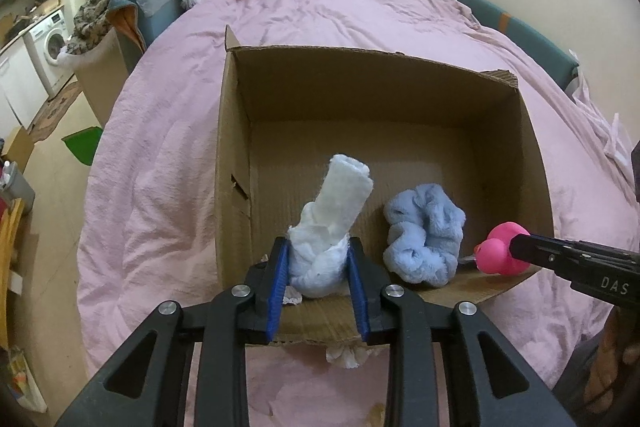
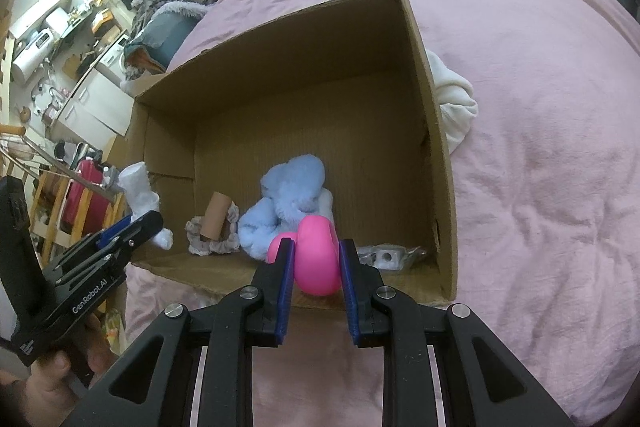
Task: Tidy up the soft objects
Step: 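Lower the duck and sock into the box with both tools, then open the left tool to drop the sock while the right tool releases the duck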
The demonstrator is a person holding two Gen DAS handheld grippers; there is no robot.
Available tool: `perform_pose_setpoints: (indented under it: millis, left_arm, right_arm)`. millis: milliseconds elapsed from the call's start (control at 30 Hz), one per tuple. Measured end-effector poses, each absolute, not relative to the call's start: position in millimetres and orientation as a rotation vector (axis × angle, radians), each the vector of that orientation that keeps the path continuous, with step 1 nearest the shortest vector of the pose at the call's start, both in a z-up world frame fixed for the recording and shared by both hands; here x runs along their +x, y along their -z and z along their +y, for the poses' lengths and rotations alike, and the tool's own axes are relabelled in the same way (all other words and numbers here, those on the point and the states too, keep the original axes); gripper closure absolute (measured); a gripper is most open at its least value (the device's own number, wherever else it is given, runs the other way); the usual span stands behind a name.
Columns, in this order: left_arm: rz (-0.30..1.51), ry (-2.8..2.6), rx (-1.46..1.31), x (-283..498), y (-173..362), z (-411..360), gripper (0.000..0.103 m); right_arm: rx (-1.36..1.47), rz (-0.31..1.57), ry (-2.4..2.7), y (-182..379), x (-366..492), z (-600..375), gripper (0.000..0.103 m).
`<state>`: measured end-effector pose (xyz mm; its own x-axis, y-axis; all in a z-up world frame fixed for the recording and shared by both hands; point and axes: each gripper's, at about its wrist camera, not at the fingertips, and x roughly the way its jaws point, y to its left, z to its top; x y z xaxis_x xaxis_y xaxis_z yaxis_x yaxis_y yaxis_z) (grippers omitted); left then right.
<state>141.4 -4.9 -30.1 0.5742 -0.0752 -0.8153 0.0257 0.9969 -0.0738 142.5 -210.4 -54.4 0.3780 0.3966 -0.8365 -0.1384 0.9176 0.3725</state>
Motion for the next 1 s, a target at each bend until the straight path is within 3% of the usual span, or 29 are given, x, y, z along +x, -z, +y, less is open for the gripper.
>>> perform_pose_setpoints:
  millis: [100, 167, 333, 433, 500, 567, 1000]
  left_arm:
    - [0.957, 0.059, -0.057, 141.2, 29.6, -5.3, 0.062]
    - [0.946, 0.053, -0.048, 139.5, 28.0, -6.7, 0.047]
    - [0.927, 0.076, -0.035, 135.5, 24.6, -11.6, 0.035]
    - [0.922, 0.08, -0.035, 134.0, 23.4, -12.3, 0.034]
    - [0.922, 0.076, -0.028, 133.5, 23.4, -12.5, 0.034]
    - [0.922, 0.073, -0.028, 134.1, 23.1, -12.0, 0.034]
    - [0.915, 0.05, -0.062, 125.8, 15.3, -2.0, 0.034]
  right_arm:
    - [0.251, 1.137, -0.349, 54.3, 142.4, -208.8, 0.079]
    - [0.251, 1.136, -0.352, 54.4, 142.2, -208.3, 0.079]
    - [0.262, 1.134, -0.364, 54.6, 143.0, -208.4, 0.079]
    - [0.277, 1.123, -0.373, 52.6, 142.8, -209.3, 0.077]
    - [0.298, 1.122, -0.383, 52.0, 143.2, -210.5, 0.067]
    - [0.305, 1.119, -0.367, 50.7, 143.2, -212.1, 0.019]
    - [0.288, 1.028, -0.358, 29.2, 131.2, -212.1, 0.017]
